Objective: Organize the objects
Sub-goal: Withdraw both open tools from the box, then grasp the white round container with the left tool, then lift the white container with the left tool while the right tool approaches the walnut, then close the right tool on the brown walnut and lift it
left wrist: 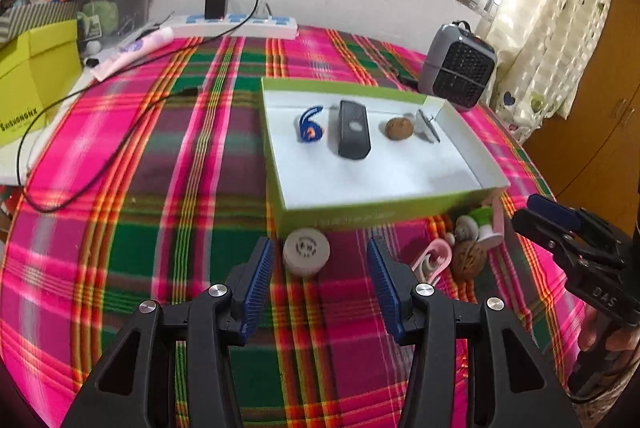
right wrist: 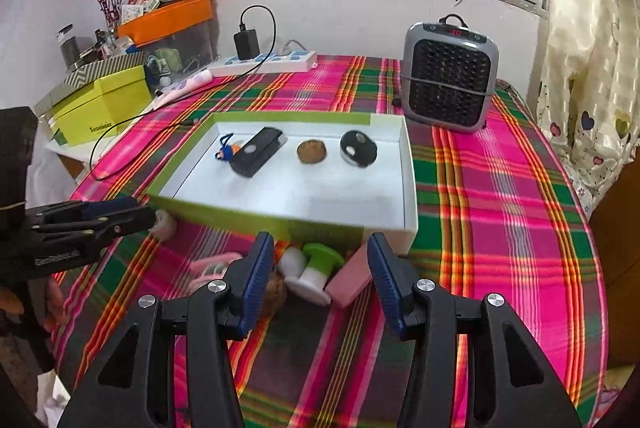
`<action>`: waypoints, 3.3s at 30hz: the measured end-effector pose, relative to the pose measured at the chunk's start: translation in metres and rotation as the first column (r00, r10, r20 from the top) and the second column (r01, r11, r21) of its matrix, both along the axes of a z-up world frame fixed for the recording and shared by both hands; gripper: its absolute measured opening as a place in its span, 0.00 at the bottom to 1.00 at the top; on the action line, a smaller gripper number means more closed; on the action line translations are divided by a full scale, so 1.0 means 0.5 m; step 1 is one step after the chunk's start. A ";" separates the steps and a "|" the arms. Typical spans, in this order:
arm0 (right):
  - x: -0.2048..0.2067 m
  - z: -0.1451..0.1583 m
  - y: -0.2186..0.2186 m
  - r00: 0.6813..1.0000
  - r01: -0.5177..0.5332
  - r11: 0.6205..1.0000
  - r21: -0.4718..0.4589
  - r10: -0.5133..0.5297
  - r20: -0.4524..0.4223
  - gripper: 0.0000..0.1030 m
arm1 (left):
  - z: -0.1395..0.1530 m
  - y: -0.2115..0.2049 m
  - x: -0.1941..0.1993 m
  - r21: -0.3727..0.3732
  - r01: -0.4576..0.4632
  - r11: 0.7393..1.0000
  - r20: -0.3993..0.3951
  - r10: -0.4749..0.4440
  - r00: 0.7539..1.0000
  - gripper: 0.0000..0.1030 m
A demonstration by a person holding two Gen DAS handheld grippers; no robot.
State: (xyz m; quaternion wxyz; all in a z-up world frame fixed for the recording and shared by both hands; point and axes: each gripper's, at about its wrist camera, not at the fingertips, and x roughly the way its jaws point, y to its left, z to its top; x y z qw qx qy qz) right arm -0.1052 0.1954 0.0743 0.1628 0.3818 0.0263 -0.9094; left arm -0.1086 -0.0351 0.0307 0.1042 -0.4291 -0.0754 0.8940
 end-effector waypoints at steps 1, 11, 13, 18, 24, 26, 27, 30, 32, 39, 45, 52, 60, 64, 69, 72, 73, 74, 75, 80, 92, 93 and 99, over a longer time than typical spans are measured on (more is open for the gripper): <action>0.004 -0.002 0.001 1.000 -0.001 1.000 0.000 0.001 0.001 0.48 | -0.004 0.002 0.001 -0.001 -0.001 1.000 0.003 0.001 1.000 0.46; 0.031 -0.022 0.021 1.000 0.018 1.000 -0.002 -0.018 0.020 0.48 | -0.031 0.003 -0.016 -0.034 -0.027 0.999 0.022 0.027 0.999 0.46; 0.033 -0.025 0.021 1.000 0.017 1.000 0.000 -0.017 0.025 0.48 | -0.033 0.003 -0.018 -0.028 -0.026 0.999 0.020 0.027 0.999 0.46; 0.035 -0.035 0.016 0.999 0.015 1.000 0.003 -0.015 0.038 0.48 | -0.040 0.005 -0.029 -0.036 -0.036 0.999 0.022 0.037 0.999 0.46; 0.037 -0.041 0.005 0.999 0.007 1.000 0.008 -0.007 0.048 0.48 | -0.041 0.011 -0.033 -0.045 -0.034 0.998 0.015 0.035 0.999 0.44; 0.037 -0.042 0.003 0.999 0.007 1.000 0.010 -0.008 0.050 0.48 | -0.041 0.010 -0.033 -0.050 -0.042 0.998 0.014 0.043 0.999 0.38; 0.038 -0.043 0.001 0.999 0.006 1.000 0.011 -0.007 0.052 0.48 | -0.041 0.009 -0.033 -0.054 -0.046 0.997 0.012 0.047 0.999 0.35; 0.038 -0.047 -0.004 0.998 0.003 1.000 0.014 -0.004 0.057 0.48 | -0.042 0.003 -0.032 -0.059 -0.056 0.997 0.006 0.056 0.998 0.28; 0.040 -0.048 -0.006 0.998 0.002 1.000 0.015 -0.003 0.058 0.48 | -0.043 -0.001 -0.031 -0.054 -0.058 0.997 0.005 0.058 0.998 0.27; 0.044 -0.051 -0.010 0.998 0.006 1.000 0.018 -0.007 0.062 0.48 | -0.045 0.000 -0.020 -0.063 -0.047 0.997 -0.006 0.046 0.999 0.26; 0.043 -0.056 -0.025 0.997 0.000 1.000 0.021 -0.002 0.071 0.48 | -0.046 0.001 0.001 -0.056 -0.036 0.998 -0.012 0.036 0.999 0.26; 0.037 -0.063 -0.044 0.997 -0.021 1.000 0.001 0.021 0.076 0.48 | -0.047 0.001 0.015 -0.054 -0.030 0.998 -0.018 0.029 0.999 0.26; 0.020 -0.077 -0.060 0.996 -0.005 1.000 0.006 0.004 0.091 0.48 | -0.048 0.001 0.016 -0.043 -0.028 0.999 -0.017 0.028 0.999 0.26; 0.015 -0.083 -0.066 0.995 -0.003 1.000 0.007 0.002 0.095 0.48 | -0.048 0.000 0.016 -0.042 -0.029 0.999 -0.017 0.028 0.999 0.26; 0.008 -0.088 -0.070 0.995 0.006 1.000 0.000 -0.006 0.102 0.48 | -0.048 0.000 0.017 -0.041 -0.029 0.999 -0.018 0.028 0.999 0.26; 0.004 -0.091 -0.067 0.994 0.020 1.000 -0.003 -0.019 0.110 0.38 | -0.049 0.001 0.017 -0.043 -0.029 0.999 -0.018 0.028 0.999 0.26; 0.003 -0.090 -0.066 0.994 0.022 1.000 -0.006 -0.021 0.110 0.37 | -0.048 0.001 0.017 -0.043 -0.029 0.999 -0.018 0.028 0.999 0.26; 0.003 -0.090 -0.065 0.994 0.023 1.000 -0.008 -0.022 0.111 0.35 | -0.048 0.001 0.017 -0.044 -0.029 0.999 -0.018 0.028 0.999 0.26; 0.003 -0.090 -0.064 0.993 0.025 1.000 -0.008 -0.023 0.112 0.34 | -0.048 0.001 0.017 -0.046 -0.029 0.999 -0.018 0.028 0.999 0.26; 0.003 -0.090 -0.065 0.994 0.020 1.000 -0.008 -0.019 0.111 0.32 | -0.048 0.002 0.017 -0.047 -0.030 0.998 -0.018 0.029 0.999 0.26; 0.008 -0.090 -0.066 0.994 0.016 1.000 -0.012 -0.014 0.110 0.32 | -0.048 -0.001 0.017 -0.043 -0.031 0.999 -0.019 0.030 0.999 0.26; 0.008 -0.090 -0.066 0.994 0.016 1.000 -0.011 -0.014 0.110 0.32 | -0.048 -0.001 0.017 -0.043 -0.031 0.999 -0.019 0.030 0.999 0.26; 0.010 -0.089 -0.067 0.994 0.013 1.000 -0.011 -0.012 0.109 0.32 | -0.048 -0.001 0.018 -0.044 -0.030 0.999 -0.018 0.029 0.999 0.26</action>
